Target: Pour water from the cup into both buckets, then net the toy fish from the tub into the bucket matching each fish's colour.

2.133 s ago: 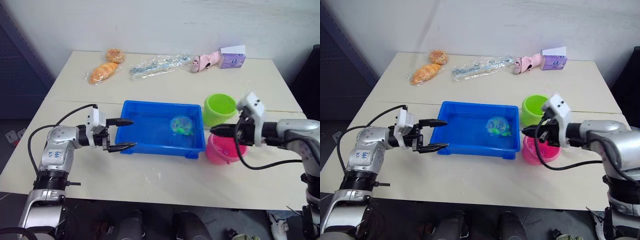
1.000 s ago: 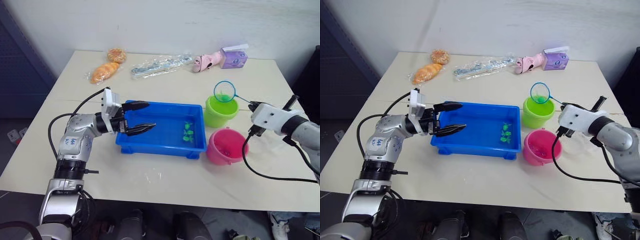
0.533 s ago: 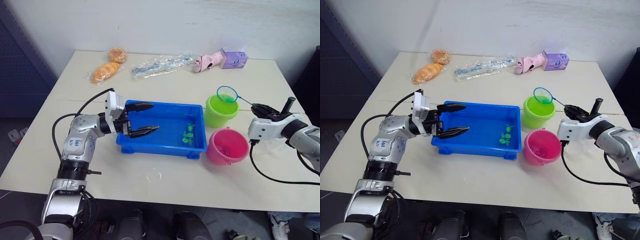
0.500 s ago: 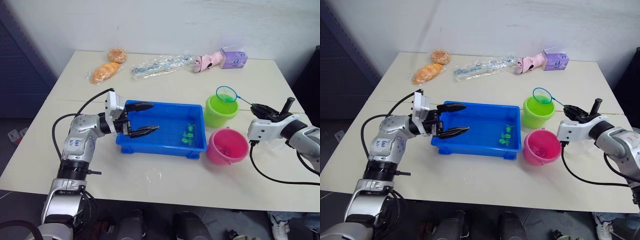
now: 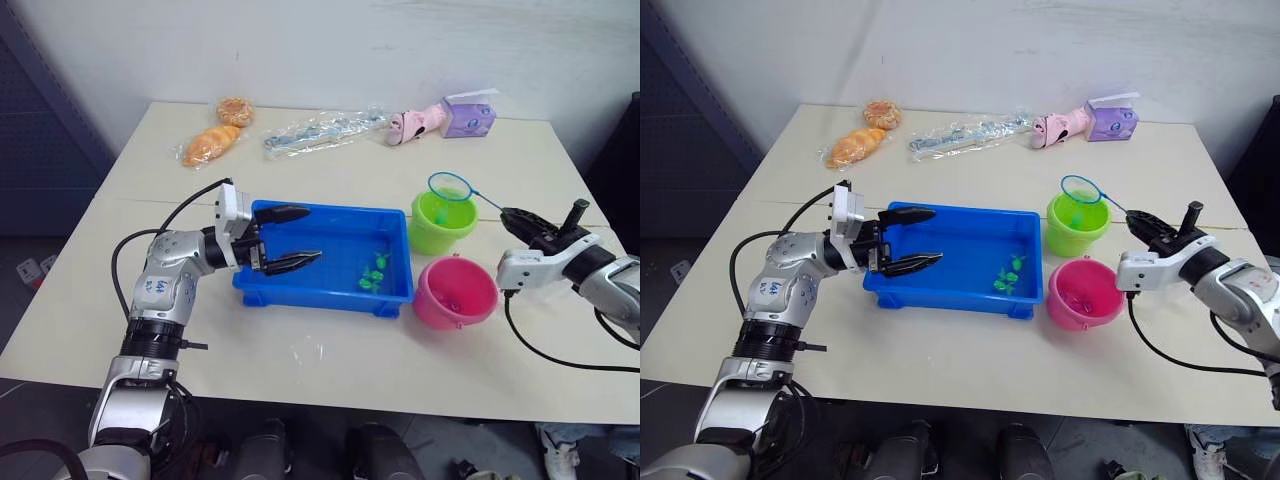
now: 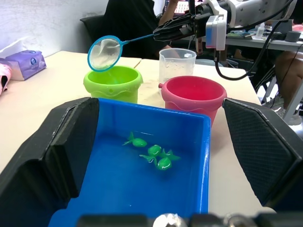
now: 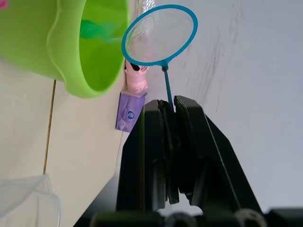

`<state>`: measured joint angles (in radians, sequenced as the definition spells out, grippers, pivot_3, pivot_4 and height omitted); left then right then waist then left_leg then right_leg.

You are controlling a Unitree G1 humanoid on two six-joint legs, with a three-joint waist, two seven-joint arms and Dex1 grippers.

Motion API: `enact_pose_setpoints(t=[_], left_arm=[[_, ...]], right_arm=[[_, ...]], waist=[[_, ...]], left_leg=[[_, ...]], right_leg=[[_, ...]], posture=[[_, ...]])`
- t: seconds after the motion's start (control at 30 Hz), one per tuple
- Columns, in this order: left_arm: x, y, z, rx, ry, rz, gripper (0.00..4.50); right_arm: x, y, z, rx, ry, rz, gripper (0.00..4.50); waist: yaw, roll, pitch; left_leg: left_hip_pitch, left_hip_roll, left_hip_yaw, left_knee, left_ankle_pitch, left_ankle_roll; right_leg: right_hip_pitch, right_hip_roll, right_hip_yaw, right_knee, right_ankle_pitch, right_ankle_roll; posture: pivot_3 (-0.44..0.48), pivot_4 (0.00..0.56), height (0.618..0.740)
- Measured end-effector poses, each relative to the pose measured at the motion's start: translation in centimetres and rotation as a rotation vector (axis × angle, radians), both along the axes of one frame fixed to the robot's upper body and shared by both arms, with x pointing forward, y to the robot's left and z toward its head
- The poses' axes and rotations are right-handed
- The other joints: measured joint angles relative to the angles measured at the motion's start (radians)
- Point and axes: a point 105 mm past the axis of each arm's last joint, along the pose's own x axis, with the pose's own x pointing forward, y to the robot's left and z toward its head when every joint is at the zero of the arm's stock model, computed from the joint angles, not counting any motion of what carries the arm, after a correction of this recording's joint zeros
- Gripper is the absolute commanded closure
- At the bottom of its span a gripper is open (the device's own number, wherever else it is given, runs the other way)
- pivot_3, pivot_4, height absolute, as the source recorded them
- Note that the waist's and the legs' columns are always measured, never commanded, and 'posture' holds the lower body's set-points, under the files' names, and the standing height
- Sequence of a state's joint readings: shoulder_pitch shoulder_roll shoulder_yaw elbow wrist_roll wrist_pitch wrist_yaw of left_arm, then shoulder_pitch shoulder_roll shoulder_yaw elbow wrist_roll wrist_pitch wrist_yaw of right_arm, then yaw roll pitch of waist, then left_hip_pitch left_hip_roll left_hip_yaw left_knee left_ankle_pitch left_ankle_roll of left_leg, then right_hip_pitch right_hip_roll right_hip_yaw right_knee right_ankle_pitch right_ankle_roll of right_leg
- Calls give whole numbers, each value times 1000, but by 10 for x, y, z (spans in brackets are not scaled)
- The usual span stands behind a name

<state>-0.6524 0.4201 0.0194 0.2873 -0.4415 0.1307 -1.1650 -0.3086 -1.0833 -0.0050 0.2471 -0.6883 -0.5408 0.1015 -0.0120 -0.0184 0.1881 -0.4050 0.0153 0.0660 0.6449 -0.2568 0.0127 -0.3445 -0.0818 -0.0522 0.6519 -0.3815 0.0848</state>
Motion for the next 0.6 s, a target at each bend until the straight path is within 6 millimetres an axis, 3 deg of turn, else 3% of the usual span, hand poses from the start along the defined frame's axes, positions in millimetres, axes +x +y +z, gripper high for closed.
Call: enact_pose_setpoints(t=[0.17, 0.27, 0.33, 0.47, 0.6], left_arm=[[0, -1, 0, 0, 3, -3, 27], [0, 3, -1, 14, 1, 3, 27], [1, 13, -1, 32, -1, 24, 27], [0, 39, -14, 69, 19, 72, 27], [-1, 60, -29, 108, 50, 120, 27]], right_arm=[[0, -1, 3, 50, 7, -5, 4500], [2, 1, 19, 315, 26, -14, 4500], [-1, 16, 32, 463, 99, 48, 4500], [-15, 56, 43, 573, 291, 171, 4500], [-32, 88, 11, 579, 570, 184, 4500]], waist=[[-2, 0, 0], [-6, 0, 0], [-14, 1, 0], [-16, 1, 0], [-9, 1, 0]], left_leg=[[0, 0, 0, 1, 0, 0], [0, 0, 0, 1, 0, 0], [0, 1, 0, 1, 0, 0], [1, 2, -1, 1, 0, 1], [0, 1, -2, 1, -2, 3]], right_leg=[[0, 0, 0, 1, 0, 0], [0, 1, 0, 1, 0, 0], [0, 1, 0, 2, 0, 0], [1, 1, 0, 2, 0, 0], [1, -1, -1, 1, 0, 0]], posture=[[0, 150, 740], [0, 150, 740], [0, 150, 740], [0, 150, 740], [0, 150, 740]])
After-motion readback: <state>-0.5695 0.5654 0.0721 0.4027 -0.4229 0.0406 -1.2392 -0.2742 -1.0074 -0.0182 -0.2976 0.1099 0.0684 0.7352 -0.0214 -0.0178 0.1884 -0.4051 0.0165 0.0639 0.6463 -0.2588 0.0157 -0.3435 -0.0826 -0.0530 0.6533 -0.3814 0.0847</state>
